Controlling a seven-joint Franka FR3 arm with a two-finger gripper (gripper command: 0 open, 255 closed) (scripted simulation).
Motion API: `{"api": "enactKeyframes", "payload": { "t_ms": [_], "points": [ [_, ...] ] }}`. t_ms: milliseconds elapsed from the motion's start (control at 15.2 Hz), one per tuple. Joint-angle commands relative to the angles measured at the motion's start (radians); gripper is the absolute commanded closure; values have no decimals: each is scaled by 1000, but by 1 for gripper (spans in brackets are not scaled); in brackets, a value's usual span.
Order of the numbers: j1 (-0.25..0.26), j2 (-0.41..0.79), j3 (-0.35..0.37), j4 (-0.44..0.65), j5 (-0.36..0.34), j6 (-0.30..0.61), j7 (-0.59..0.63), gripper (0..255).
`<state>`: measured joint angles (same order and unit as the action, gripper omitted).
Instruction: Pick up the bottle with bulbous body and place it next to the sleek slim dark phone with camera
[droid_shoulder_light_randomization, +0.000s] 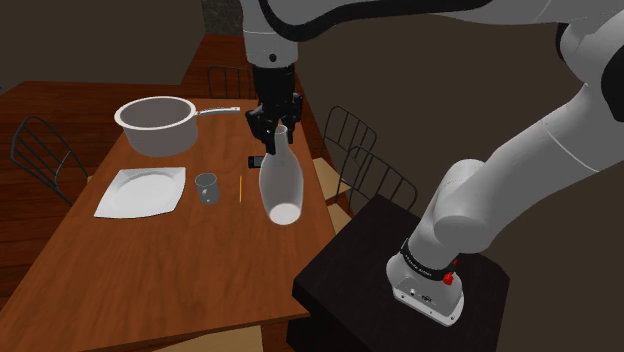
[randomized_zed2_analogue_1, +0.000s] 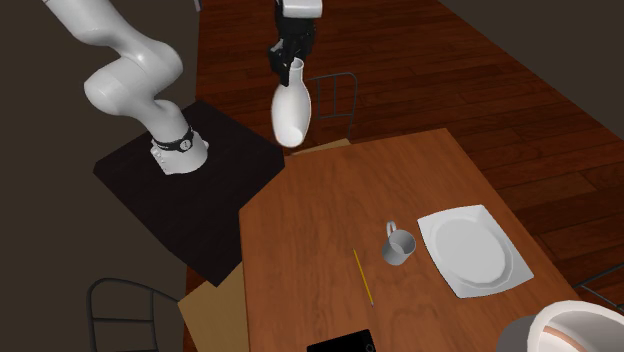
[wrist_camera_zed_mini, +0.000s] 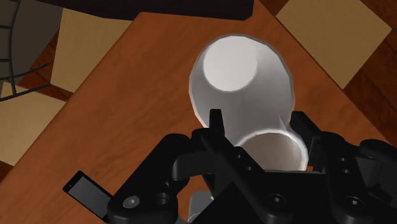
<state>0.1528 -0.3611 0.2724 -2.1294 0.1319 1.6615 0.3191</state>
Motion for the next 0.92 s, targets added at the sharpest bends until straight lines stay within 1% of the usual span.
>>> {"api": "enactKeyframes", "payload": {
  "t_ms": [0, 594, 858],
  "points": [
    [-1, -6, -3, 24, -1, -30, 0, 255],
    [-4, 6, -9, 148, -7, -142, 7, 255],
    [-41, 51, -66, 184, -45, -141, -79, 255]
  ]
}}
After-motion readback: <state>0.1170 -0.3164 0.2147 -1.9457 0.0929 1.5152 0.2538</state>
